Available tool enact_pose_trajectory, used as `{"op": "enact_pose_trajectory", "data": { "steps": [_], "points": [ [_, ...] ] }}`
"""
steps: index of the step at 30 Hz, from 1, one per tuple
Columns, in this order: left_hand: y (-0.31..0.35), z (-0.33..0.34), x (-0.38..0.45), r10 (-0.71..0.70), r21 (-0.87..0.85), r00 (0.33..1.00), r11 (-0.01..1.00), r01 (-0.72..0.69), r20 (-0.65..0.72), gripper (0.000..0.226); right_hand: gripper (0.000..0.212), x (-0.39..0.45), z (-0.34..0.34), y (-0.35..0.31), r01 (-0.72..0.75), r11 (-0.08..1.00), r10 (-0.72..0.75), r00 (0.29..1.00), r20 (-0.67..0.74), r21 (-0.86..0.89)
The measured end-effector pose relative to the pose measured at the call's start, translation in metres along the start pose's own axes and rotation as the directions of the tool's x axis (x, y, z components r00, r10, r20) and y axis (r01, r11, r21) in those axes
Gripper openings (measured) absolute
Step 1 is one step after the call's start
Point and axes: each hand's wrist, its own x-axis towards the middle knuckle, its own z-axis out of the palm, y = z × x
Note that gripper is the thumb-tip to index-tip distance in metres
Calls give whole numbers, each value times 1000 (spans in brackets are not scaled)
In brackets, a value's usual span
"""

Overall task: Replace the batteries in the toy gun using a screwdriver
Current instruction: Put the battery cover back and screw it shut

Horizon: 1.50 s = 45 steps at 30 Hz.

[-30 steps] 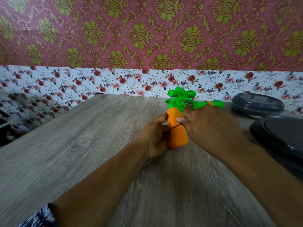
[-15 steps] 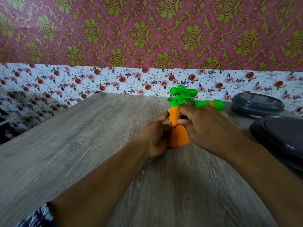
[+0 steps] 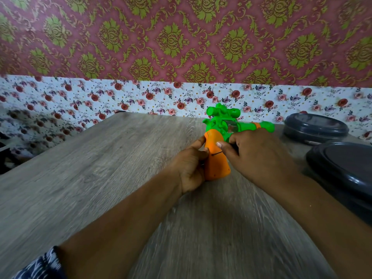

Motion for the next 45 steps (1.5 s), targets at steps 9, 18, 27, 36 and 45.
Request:
{"op": "enact_pose_trajectory", "data": {
  "steps": [9,18,27,36,45],
  "points": [
    [3,0,-3,-6,13,1000,1000,6,10,50,28,-1,0,3,-12,988,2,998,62,153],
    [2,4,-6,-2,23,1000,1000,2,12,51,9,2,5,10,141,968,-145,989,1,209],
    [1,7,-9,26,28,999,999,-28,47,49,18,3,12,9,179,971,-157,978,-140,158],
    [4,7,-10,18,-1,1000,1000,-18,-3,48,40,-1,16,4,19,985,3,992,-128,172],
    [8,9,-13,-3,21,997,1000,5,-73,48,15,6,15,17,-218,568,357,934,2,794]
  ]
}}
